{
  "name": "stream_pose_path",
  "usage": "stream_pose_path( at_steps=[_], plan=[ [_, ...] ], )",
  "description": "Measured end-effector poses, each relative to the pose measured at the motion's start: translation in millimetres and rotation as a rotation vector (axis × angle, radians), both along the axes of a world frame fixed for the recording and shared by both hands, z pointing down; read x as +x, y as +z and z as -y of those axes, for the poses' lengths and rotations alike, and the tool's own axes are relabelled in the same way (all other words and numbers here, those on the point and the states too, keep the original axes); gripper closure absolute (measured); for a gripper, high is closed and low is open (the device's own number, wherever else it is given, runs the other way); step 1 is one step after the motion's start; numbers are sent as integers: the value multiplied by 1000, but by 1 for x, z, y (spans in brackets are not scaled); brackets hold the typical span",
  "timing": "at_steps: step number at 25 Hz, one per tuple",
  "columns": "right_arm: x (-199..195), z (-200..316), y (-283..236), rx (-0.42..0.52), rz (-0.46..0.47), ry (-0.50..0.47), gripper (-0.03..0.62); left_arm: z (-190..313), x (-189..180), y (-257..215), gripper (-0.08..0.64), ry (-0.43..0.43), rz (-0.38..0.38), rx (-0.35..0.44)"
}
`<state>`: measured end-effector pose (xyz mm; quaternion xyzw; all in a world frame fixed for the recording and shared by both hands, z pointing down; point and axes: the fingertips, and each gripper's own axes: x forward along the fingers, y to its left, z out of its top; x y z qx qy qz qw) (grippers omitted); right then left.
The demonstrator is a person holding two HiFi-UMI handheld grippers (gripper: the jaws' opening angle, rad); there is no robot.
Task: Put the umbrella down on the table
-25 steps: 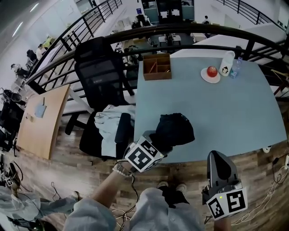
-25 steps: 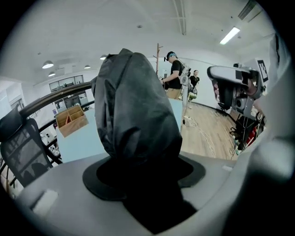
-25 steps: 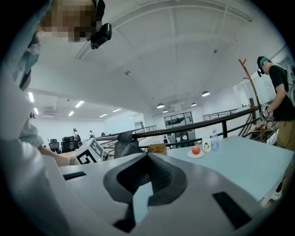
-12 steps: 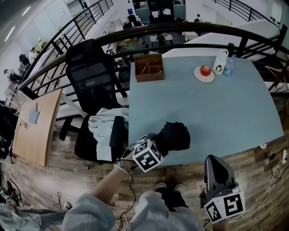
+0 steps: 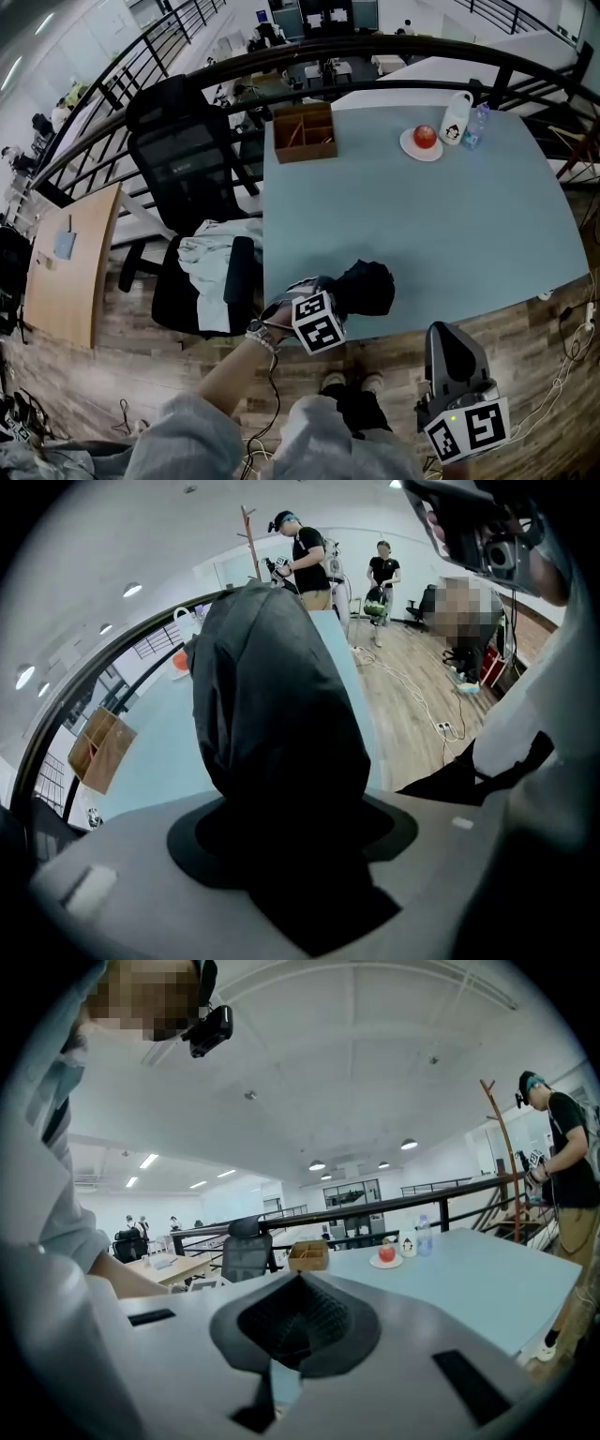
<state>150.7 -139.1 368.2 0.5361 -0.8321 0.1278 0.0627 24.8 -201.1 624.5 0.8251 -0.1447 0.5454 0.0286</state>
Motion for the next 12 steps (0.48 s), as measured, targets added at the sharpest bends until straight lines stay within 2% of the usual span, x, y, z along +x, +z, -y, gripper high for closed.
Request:
stream_pose_path(
  at_steps=[12],
  plan=[
    [-3, 3, 9, -27, -8, 8, 597, -3, 0, 38, 276, 97, 108, -13]
  ],
)
